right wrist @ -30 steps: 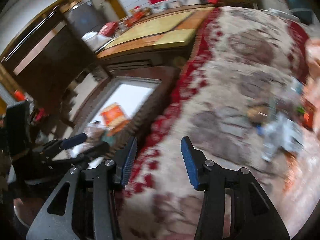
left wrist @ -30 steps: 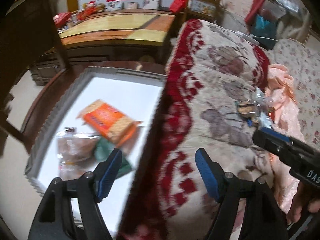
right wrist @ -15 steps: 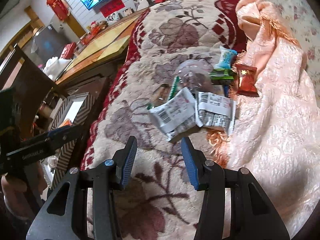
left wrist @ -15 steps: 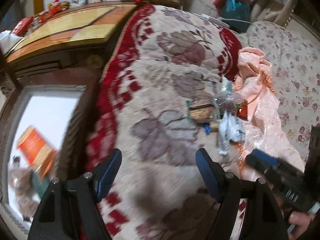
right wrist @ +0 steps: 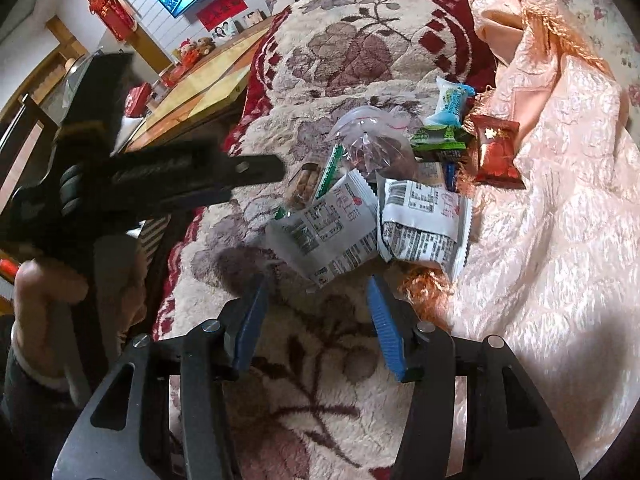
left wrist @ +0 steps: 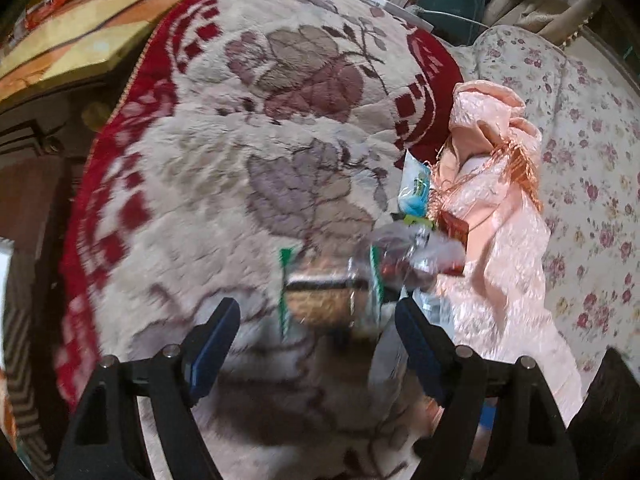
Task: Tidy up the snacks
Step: 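Grasp the clear-wrapped wafer with the left tool while the right tool grasps a white packet, then carry the wafer and white packet toward the white tray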
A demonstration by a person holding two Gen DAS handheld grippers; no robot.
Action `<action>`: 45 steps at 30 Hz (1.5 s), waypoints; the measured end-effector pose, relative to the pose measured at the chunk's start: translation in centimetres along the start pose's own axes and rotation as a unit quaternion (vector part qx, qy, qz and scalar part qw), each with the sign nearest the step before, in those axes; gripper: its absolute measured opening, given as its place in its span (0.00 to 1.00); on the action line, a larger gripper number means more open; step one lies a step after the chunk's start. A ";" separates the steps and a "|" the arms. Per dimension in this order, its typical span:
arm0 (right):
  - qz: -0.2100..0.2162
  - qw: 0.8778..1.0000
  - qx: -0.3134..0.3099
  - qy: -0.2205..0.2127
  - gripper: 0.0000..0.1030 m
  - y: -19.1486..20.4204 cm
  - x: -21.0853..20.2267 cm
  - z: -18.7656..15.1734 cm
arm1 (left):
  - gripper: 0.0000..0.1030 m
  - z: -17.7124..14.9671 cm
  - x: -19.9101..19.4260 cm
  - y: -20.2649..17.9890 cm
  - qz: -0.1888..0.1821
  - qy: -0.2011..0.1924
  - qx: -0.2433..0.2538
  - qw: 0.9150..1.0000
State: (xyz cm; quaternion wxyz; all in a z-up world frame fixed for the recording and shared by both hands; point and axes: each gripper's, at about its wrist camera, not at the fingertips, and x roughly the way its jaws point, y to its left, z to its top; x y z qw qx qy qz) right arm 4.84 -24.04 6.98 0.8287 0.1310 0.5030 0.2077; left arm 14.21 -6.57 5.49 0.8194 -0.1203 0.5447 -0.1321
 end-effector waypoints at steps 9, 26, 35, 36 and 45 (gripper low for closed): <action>0.012 1.000 -0.002 0.009 0.50 0.2 1.1 0.6 | 0.82 1.4 5.4 -0.3 -0.024 0.051 -0.031 0.998; 0.093 0.981 0.170 0.029 0.65 -2.3 3.7 0.2 | 0.55 -0.5 2.1 2.1 0.032 0.006 0.003 0.999; 0.041 0.970 0.238 0.042 0.68 -3.3 6.2 3.5 | 0.55 -1.6 -1.8 4.3 0.045 -0.024 -0.002 0.999; 0.035 0.971 0.233 0.045 0.68 -3.1 6.4 3.9 | 0.55 -1.7 -1.9 4.3 0.045 -0.027 -0.003 0.999; -0.005 0.972 0.226 0.060 0.64 -2.8 8.1 4.7 | 0.55 -3.0 -2.6 5.4 0.044 -0.027 -0.005 0.999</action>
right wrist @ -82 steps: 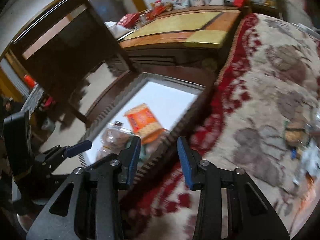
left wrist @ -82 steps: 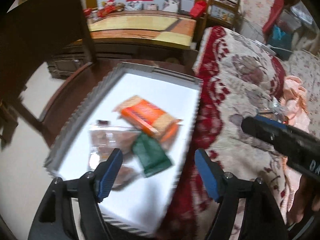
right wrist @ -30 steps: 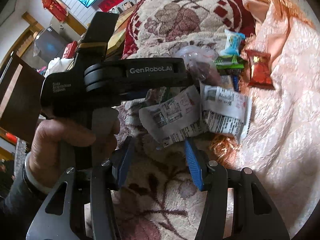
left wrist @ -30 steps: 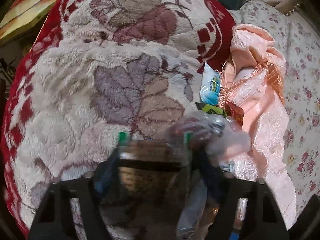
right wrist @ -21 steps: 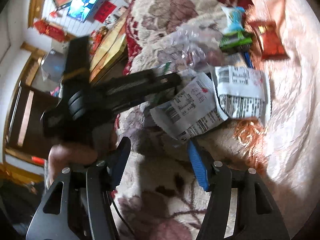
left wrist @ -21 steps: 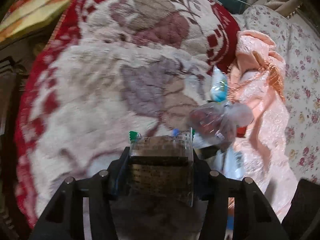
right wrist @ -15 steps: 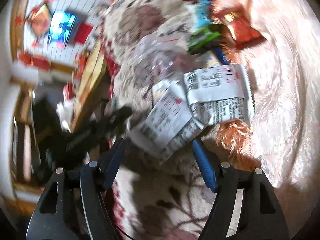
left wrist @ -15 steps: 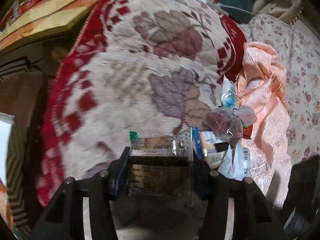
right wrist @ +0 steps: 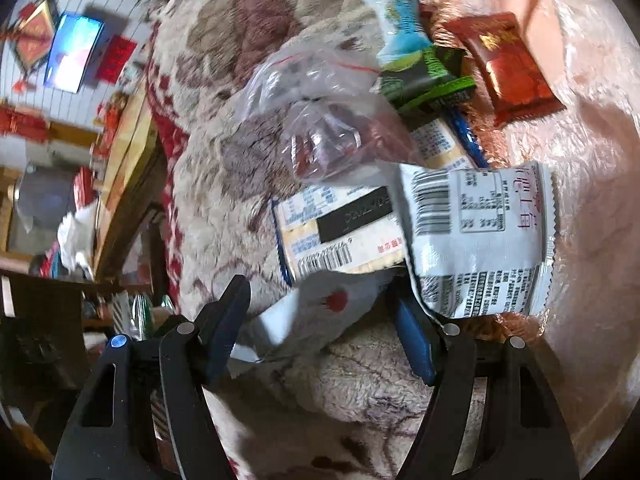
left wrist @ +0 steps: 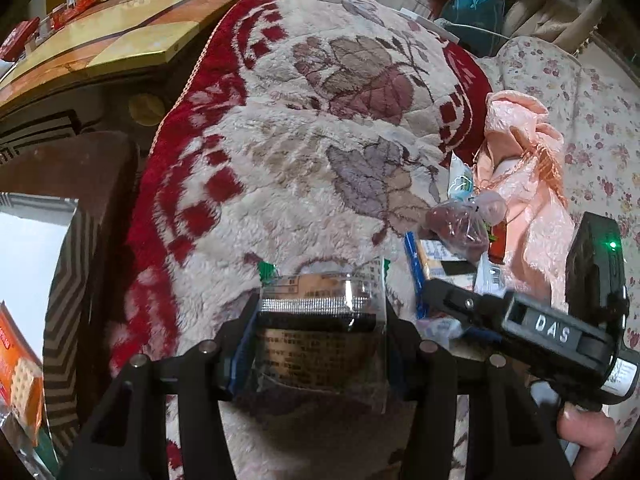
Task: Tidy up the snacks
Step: 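Carry the wafer and white packet toward the white tray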
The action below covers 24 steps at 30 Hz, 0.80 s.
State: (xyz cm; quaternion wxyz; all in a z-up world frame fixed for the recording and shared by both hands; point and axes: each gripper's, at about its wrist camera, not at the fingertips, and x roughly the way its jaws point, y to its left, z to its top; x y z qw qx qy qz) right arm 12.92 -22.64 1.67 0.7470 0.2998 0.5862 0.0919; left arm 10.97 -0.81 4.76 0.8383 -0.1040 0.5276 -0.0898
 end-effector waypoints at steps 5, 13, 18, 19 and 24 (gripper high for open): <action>0.029 0.998 -0.054 0.003 0.25 -0.5 -1.5 -2.0 | 0.55 -0.9 -0.1 1.0 0.002 0.005 -0.015 1.000; 0.084 0.994 -0.066 0.009 0.49 -1.9 -3.4 -3.8 | 0.55 -2.2 -0.8 1.1 0.004 0.008 -0.022 1.000; 0.132 0.986 -0.088 0.047 0.55 -1.2 -2.7 -5.2 | 0.55 -2.9 -1.2 0.9 0.006 0.010 -0.017 1.000; 0.121 0.984 -0.115 0.055 0.55 -0.5 -2.5 -5.7 | 0.55 -3.0 -1.3 0.9 0.006 0.010 -0.018 1.000; 0.071 0.977 -0.193 0.052 0.16 1.2 -1.8 -7.9 | 0.55 -4.1 -1.4 1.5 0.009 0.016 -0.026 1.000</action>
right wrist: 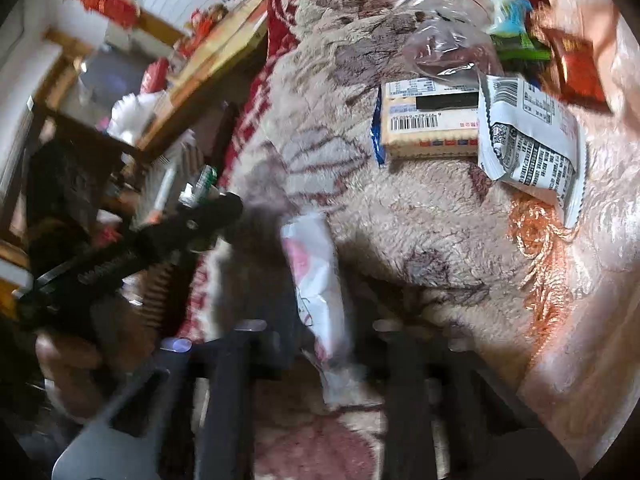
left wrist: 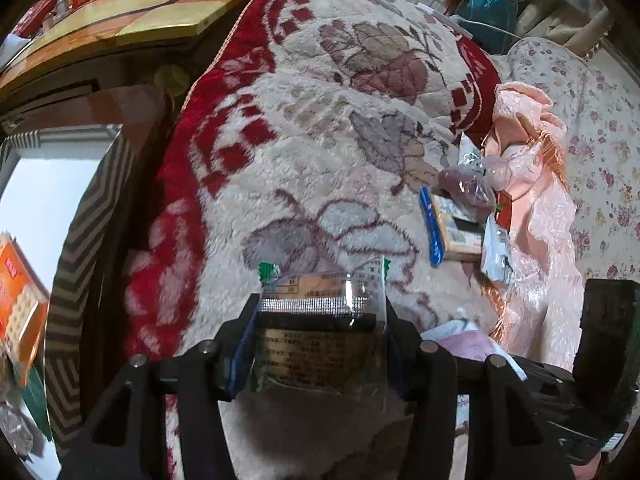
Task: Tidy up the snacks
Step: 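Carry the wafer and white packet toward the white tray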
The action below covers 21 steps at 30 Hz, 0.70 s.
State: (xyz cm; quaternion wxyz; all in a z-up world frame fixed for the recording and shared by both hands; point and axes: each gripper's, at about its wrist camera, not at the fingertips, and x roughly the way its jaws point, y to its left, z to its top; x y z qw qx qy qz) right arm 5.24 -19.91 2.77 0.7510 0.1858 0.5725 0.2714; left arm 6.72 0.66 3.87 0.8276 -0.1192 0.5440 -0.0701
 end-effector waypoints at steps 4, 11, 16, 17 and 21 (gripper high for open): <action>0.007 0.999 -0.031 -0.018 0.15 1.8 -1.3 -0.7 | 0.55 -0.7 -1.6 0.8 -0.001 -0.014 -0.013 1.000; 0.032 0.997 -0.067 -0.025 0.15 5.6 -2.3 -0.4 | 0.55 -2.2 -6.2 2.3 0.035 -0.066 -0.009 0.997; 0.048 0.994 -0.095 -0.018 0.15 9.2 -1.4 -0.7 | 0.55 -3.7 -8.7 4.9 0.063 -0.088 -0.029 0.994; 0.050 0.993 -0.102 -0.014 0.15 10.0 -1.0 -0.7 | 0.55 -4.1 -9.3 5.4 0.073 -0.093 -0.032 0.992; 0.057 0.991 -0.124 0.002 0.15 12.8 0.3 -0.9 | 0.55 -5.4 -11.3 8.1 0.096 -0.109 -0.051 0.988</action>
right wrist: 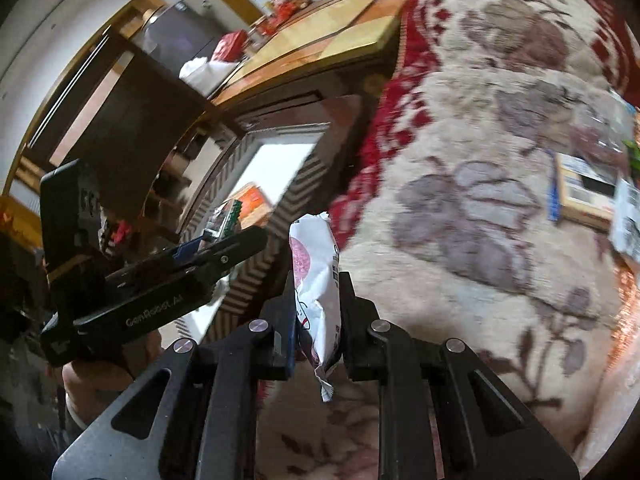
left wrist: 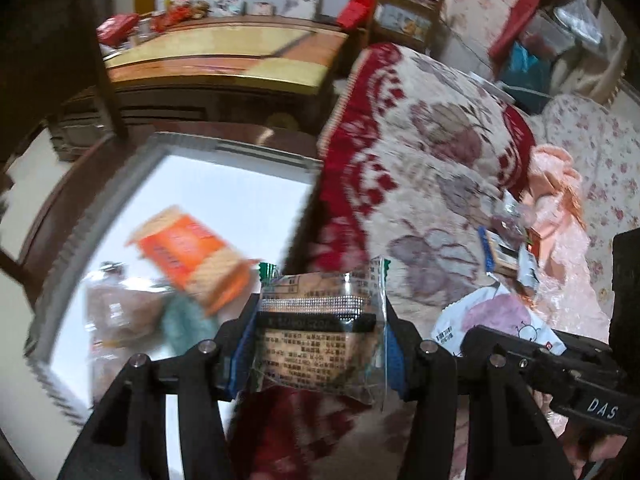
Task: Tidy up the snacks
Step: 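Carry the wafer and white packet toward the white tray, then open both tools over the white tray to drop the wafer and packet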
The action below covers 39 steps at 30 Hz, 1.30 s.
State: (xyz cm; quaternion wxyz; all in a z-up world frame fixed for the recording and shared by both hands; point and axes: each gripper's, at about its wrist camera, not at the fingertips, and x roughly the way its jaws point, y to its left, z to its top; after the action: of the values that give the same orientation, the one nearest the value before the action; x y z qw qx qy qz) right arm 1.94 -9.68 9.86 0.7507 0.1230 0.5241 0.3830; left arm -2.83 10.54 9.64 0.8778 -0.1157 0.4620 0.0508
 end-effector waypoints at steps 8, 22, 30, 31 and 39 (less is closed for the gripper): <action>0.020 0.998 -0.050 0.033 0.15 5.7 4.2 1.4 | 0.55 -1.4 -2.6 6.6 0.044 -0.019 -0.053 0.997; 0.031 0.991 -0.103 0.085 0.15 12.6 12.9 4.7 | 0.55 -2.7 -2.0 13.7 0.084 -0.024 -0.119 0.989; 0.028 0.986 -0.111 0.122 0.15 14.4 17.7 4.8 | 0.55 -2.8 -0.8 15.5 0.097 -0.020 -0.127 0.987; 0.027 0.985 -0.113 0.126 0.15 14.6 18.2 4.9 | 0.55 -2.8 -0.6 15.6 0.099 -0.017 -0.129 0.987; 0.013 0.985 -0.108 0.137 0.15 14.4 19.9 4.9 | 0.55 -2.8 0.9 15.5 0.103 -0.005 -0.125 0.987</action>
State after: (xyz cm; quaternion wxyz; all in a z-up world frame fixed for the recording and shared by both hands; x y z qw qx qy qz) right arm 2.97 15.13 6.56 0.6758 -0.0055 0.5761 0.4597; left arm -7.63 24.84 4.99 0.8489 -0.1756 0.4571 0.1988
